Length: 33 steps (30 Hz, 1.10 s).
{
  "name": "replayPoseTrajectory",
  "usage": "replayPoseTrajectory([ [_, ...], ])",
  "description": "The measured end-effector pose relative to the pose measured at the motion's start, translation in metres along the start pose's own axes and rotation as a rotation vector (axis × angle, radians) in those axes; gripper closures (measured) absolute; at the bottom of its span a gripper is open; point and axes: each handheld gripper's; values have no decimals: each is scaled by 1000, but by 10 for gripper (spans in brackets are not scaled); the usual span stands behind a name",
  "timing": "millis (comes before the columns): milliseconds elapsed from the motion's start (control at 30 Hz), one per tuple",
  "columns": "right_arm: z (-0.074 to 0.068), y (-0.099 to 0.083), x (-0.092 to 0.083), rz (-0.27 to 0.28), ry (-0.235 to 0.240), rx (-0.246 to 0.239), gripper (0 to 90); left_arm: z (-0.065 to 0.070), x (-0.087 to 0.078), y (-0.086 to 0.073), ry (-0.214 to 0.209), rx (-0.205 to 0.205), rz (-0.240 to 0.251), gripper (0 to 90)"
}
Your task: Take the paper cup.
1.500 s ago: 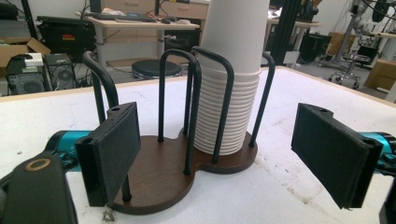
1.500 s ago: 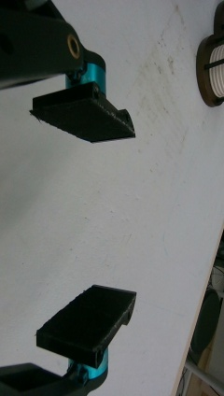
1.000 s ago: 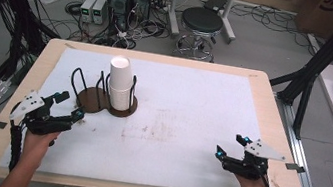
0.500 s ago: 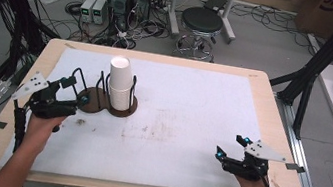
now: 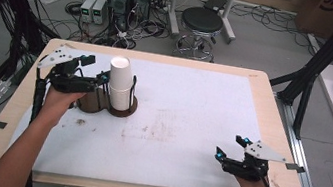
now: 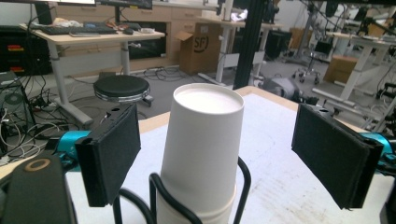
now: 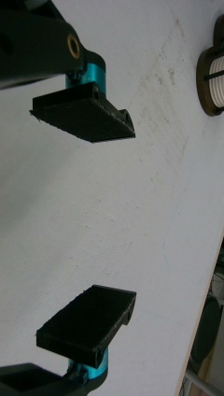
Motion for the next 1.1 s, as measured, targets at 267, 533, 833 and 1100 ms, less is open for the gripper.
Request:
replayPoseTrajectory([
  [267, 1, -1, -1, -1, 1, 3, 194, -9, 31, 10, 1, -6, -55, 155],
  [533, 1, -2, 0, -6, 5, 6, 194, -10, 55, 3, -5, -26, -115, 155],
  [833, 2, -2, 0, -5, 7, 6, 194, -10, 68, -4, -22, -31, -149, 271],
  [1100, 2, -2, 0, -6, 5, 12, 194, -9, 67, 3, -32, -13, -137, 322],
])
Point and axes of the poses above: each handheld gripper's, and its own axes: x roughly forward along the jaws, y roughly out of its top, z roughly to its right, and after that the axes turned 3 degrees about z, right-handed
